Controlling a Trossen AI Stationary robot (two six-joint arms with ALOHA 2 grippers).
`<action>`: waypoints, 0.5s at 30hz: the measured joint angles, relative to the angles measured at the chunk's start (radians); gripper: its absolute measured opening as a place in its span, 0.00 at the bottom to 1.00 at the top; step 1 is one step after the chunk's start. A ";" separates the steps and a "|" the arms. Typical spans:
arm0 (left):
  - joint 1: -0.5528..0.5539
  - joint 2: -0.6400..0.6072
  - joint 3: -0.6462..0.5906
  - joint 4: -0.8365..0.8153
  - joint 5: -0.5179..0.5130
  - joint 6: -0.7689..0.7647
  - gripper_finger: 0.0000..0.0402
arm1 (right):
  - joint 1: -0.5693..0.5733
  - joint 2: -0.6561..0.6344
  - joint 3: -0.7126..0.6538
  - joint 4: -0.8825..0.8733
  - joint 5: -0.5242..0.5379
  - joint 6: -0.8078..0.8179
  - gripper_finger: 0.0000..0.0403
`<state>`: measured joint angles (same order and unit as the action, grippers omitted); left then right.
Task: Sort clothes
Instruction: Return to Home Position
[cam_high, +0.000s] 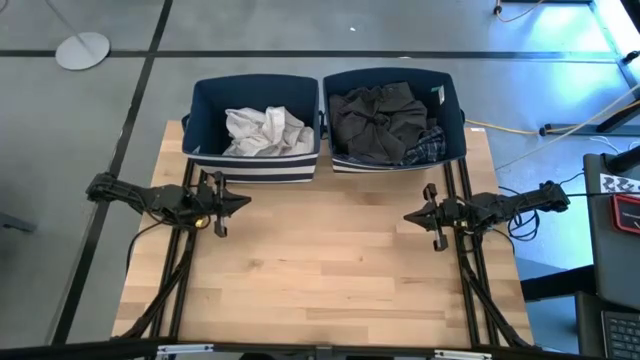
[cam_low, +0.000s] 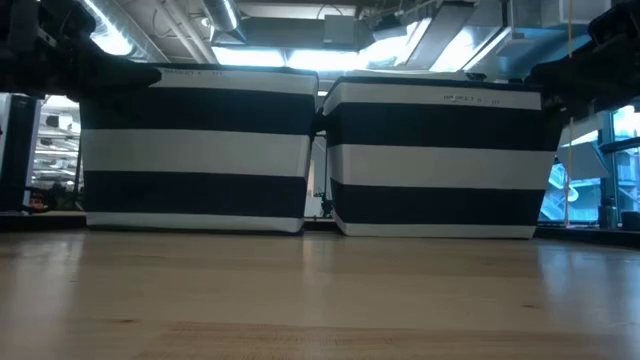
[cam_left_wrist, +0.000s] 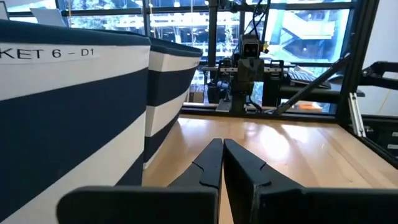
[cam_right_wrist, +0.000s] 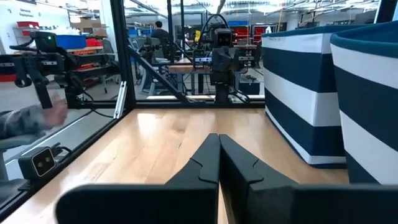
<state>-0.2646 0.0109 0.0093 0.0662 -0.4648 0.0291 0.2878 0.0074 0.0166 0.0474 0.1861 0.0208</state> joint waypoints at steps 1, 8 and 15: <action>0.000 0.000 0.000 0.000 0.000 0.000 0.01 | 0.000 0.000 0.000 0.004 -0.001 0.000 0.01; 0.000 0.000 0.000 0.000 0.000 -0.003 0.01 | 0.000 0.001 -0.001 0.012 -0.002 0.000 0.01; 0.000 0.000 0.000 0.000 0.000 -0.003 0.01 | 0.000 0.002 0.000 0.003 -0.005 -0.001 0.01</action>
<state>-0.2646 0.0109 0.0093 0.0658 -0.4648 0.0265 0.2878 0.0090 0.0162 0.0506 0.1814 0.0201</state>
